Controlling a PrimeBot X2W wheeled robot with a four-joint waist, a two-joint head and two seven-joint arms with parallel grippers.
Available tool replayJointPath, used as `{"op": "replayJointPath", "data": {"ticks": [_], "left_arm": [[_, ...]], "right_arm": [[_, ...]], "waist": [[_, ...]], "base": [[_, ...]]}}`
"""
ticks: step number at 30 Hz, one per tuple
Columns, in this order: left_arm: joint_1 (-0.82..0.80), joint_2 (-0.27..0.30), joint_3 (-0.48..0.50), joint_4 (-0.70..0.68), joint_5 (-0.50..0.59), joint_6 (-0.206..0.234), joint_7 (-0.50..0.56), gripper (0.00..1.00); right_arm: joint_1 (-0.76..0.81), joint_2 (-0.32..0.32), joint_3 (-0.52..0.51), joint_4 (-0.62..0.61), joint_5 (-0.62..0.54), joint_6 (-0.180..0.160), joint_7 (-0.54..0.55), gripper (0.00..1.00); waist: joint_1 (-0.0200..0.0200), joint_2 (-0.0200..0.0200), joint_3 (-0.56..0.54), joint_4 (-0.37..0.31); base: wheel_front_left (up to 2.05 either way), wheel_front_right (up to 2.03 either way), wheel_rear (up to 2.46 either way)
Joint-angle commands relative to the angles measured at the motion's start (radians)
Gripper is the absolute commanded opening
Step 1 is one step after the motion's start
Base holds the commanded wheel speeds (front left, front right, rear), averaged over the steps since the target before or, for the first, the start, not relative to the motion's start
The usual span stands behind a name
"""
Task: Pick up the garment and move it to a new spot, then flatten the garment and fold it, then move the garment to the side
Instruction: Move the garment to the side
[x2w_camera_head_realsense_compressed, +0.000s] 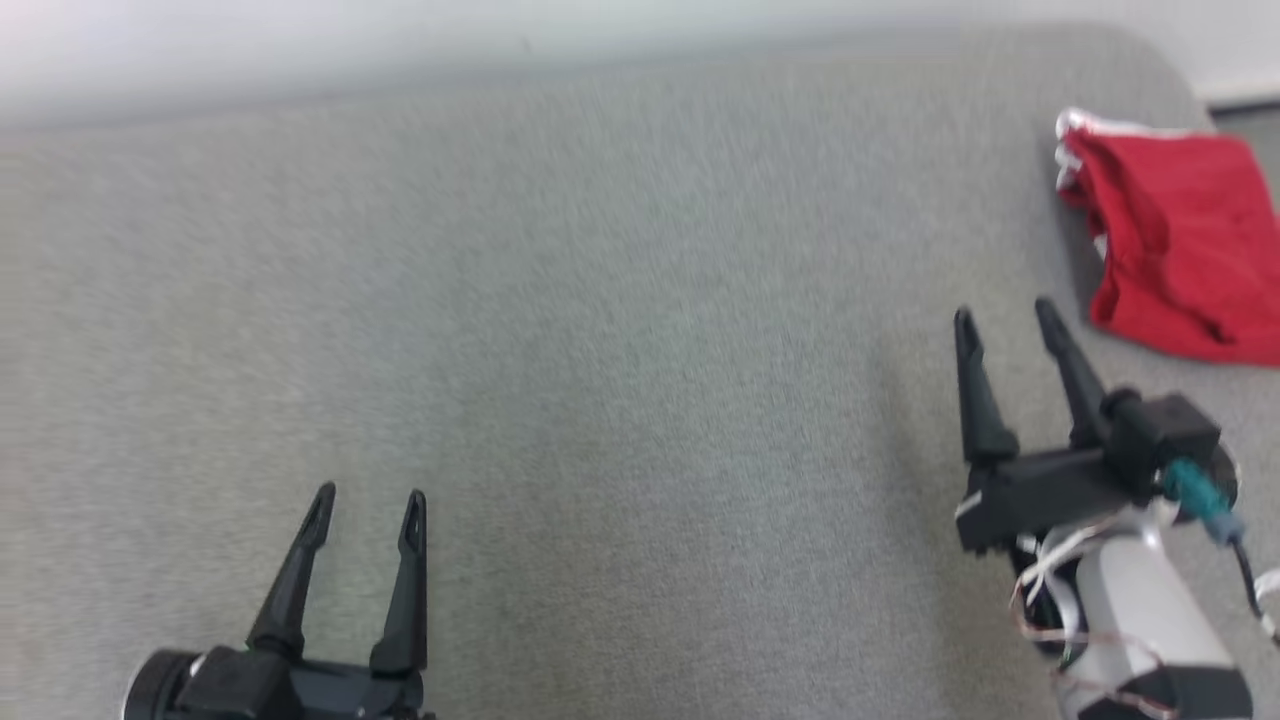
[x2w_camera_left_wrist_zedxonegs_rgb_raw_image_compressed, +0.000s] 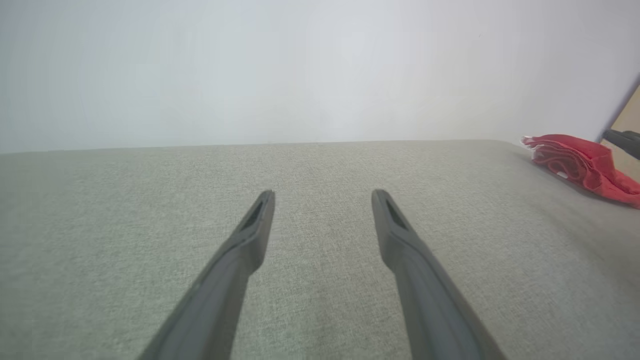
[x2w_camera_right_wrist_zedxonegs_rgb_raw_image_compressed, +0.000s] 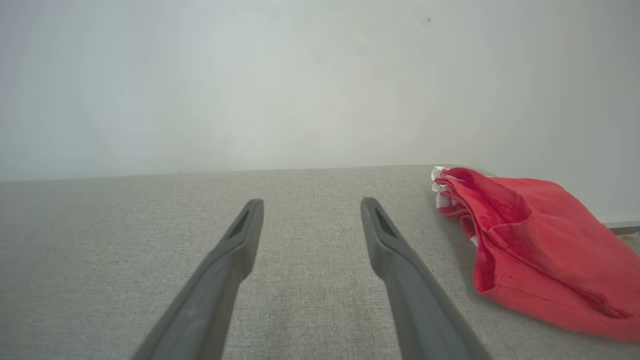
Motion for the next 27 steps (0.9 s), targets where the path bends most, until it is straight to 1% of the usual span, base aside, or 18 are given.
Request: {"op": "replayJointPath", "data": {"ticks": [1,5,9,17,20,22,27], "left_arm": [[0.023,-0.009,0.007,0.006,0.0,0.004,-0.002,1.0],[0.067,-0.038,0.025,0.01,0.008,0.011,-0.002,1.0],[0.119,-0.052,0.04,0.013,0.035,0.026,-0.002,1.0],[0.181,-0.071,0.073,-0.004,0.057,0.058,-0.002,1.0],[0.201,-0.074,0.078,0.0,0.058,0.058,-0.002,1.0],[0.212,-0.075,0.074,0.001,0.067,0.05,-0.002,1.0],[0.24,-0.076,0.072,-0.017,0.105,0.049,-0.002,1.0]], "right_arm": [[0.033,0.006,0.004,-0.012,0.011,-0.002,-0.001,1.0],[0.114,0.006,0.017,-0.075,0.022,-0.002,-0.001,1.0],[0.201,0.011,0.027,-0.154,0.002,-0.002,-0.001,1.0],[0.376,0.04,0.006,-0.311,-0.042,-0.002,-0.001,1.0],[0.446,0.05,0.0,-0.347,-0.071,-0.002,-0.001,1.0],[0.48,0.057,-0.018,-0.366,-0.096,-0.002,-0.001,1.0],[0.546,0.079,-0.03,-0.395,-0.09,-0.002,-0.001,1.0]], "waist": [[0.0003,0.0001,-0.136,0.064],[0.0003,0.0001,-0.203,0.083],[0.0003,0.0001,-0.264,0.095],[0.0003,0.0001,-0.321,0.116],[0.0003,0.0001,-0.336,0.118],[0.0003,0.0001,-0.345,0.116],[0.0003,0.0001,-0.359,0.107]], "base": [[0.0,0.0,0.0],[0.0,0.0,0.0],[0.0,0.0,0.0],[0.0,0.0,0.0],[0.0,0.0,0.0],[0.0,0.0,0.0],[0.0,0.0,0.0]]}}
